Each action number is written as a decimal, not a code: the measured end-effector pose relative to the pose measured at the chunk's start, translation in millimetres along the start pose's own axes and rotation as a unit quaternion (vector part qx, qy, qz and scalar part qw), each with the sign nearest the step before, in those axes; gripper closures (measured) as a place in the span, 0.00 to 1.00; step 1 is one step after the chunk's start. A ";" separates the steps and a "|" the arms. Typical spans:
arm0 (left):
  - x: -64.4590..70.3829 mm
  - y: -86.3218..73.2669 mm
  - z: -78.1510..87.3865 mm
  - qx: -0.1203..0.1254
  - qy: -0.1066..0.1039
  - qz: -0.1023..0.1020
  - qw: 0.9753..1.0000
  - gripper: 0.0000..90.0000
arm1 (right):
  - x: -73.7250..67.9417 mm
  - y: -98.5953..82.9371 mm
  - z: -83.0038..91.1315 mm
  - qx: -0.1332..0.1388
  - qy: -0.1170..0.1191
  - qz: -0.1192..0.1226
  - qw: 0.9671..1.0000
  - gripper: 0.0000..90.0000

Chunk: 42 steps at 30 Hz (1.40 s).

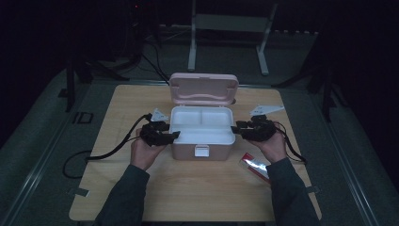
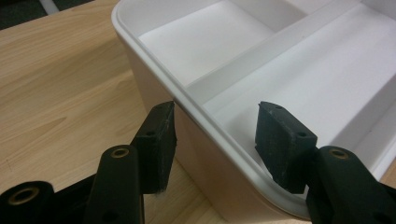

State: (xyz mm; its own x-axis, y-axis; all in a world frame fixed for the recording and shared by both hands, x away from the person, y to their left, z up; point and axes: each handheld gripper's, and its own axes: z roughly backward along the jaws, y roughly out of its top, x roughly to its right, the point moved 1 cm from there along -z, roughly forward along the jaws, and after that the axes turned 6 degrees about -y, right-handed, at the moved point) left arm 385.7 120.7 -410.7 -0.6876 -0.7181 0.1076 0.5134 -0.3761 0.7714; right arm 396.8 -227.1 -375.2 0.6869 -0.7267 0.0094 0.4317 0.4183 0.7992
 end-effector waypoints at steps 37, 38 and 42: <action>2.8 -33.1 67.6 0.055 0.000 -0.025 0.998 0.38 | -33.7 86.7 -28.6 -0.046 0.101 0.224 0.968 0.70; 1.4 -33.9 68.0 0.058 -0.001 -0.019 0.998 0.38 | -33.2 88.4 -30.8 -0.047 0.103 0.228 0.967 0.70; 0.0 -35.3 69.3 0.059 -0.002 -0.019 0.998 0.39 | -34.0 93.1 -40.6 -0.062 0.109 0.236 0.964 0.72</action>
State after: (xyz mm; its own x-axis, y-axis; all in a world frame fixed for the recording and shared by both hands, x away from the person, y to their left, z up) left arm 332.0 174.5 -394.4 -0.7083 -0.7015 0.0790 0.4221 -0.3312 0.8439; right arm 437.4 -141.3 -325.6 0.9241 -0.3138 0.2181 0.0977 0.7459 0.6589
